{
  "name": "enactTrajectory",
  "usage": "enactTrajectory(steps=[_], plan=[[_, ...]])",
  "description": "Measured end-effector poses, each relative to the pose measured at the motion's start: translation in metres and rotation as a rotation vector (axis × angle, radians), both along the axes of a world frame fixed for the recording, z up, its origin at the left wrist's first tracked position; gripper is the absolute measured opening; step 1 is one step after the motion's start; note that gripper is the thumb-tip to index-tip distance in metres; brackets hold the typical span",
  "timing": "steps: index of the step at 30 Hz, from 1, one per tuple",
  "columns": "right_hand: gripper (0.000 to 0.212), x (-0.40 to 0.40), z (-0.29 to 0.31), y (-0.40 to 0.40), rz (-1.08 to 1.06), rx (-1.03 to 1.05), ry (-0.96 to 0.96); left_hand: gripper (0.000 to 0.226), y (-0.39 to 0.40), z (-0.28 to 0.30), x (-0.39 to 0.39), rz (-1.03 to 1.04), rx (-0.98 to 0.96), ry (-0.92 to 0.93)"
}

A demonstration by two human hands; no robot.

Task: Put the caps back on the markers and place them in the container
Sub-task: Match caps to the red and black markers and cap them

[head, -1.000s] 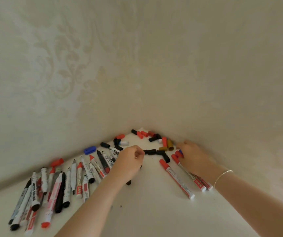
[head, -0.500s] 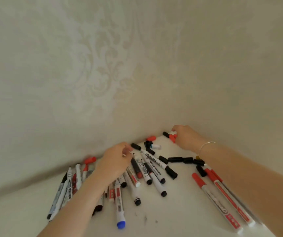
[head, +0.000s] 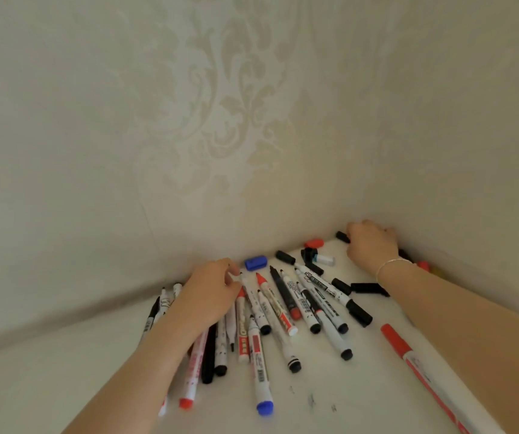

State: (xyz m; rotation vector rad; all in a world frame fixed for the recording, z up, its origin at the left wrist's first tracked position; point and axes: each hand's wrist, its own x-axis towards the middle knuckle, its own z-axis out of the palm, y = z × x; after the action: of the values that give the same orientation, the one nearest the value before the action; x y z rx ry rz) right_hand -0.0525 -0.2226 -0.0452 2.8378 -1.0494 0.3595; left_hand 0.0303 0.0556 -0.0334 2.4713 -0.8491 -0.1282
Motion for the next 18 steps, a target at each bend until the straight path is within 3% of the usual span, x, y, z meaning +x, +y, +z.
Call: enactTrajectory(steps=[2,7,11,18], plan=[[0.020,0.003,0.006,0.005,0.025,0.123,-0.209,0.018,-0.004,-0.001,-0.003,-0.027,-0.003,-0.008],[0.018,0.010,0.038,0.036,0.076,0.689,-0.757,0.019,-0.027,0.000,-0.024,-0.037,0.075,-0.056],[0.014,0.012,0.056,0.064,0.083,1.045,-0.885,0.029,-0.051,-0.003,-0.027,0.045,0.260,-0.103],[0.017,0.006,0.059,0.084,0.080,1.202,-0.975,0.025,-0.066,0.000,-0.028,0.099,0.261,-0.051]])
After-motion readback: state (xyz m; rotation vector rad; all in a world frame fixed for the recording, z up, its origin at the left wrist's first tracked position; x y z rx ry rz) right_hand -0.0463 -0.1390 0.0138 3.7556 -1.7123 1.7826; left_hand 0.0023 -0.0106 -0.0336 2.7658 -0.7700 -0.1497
